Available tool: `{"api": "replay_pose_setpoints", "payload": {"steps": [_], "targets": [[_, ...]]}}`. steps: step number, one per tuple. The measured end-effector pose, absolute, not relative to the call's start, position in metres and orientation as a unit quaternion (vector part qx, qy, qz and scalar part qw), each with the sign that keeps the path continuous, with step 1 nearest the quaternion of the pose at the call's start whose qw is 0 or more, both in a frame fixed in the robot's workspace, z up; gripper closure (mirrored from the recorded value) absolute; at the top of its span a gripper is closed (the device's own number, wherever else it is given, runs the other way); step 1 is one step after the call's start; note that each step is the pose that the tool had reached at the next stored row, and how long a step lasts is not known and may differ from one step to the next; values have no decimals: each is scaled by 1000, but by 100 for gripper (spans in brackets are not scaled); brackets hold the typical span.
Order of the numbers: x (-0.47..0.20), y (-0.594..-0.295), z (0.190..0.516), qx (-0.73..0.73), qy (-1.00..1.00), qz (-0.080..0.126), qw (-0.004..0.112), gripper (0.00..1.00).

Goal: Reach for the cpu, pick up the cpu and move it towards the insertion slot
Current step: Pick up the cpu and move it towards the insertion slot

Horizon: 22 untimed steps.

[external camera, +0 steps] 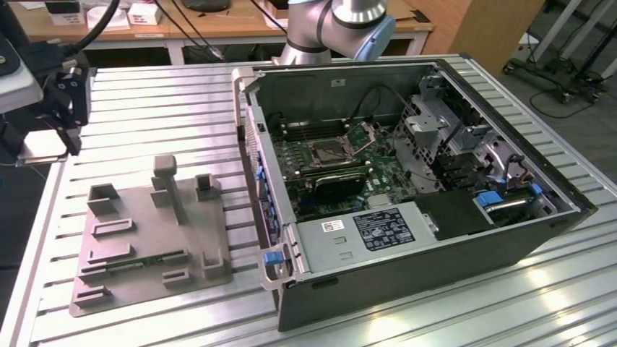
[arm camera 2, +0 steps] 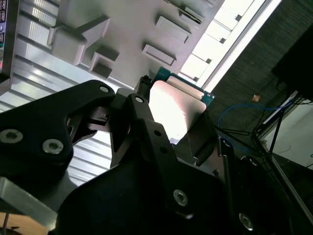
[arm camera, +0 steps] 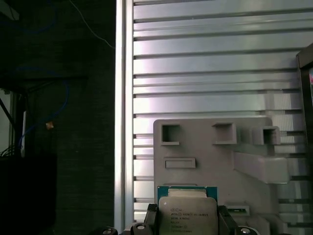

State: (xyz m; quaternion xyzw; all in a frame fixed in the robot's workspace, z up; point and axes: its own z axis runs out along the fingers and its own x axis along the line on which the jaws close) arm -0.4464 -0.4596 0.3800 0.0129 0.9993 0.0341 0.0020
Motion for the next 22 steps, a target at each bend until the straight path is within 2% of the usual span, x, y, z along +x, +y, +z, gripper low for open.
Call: {"api": "replay_pose_setpoints", "payload": {"steps": [22], "targets": [[-442, -460, 389, 13, 999, 34, 2, 45]]}}
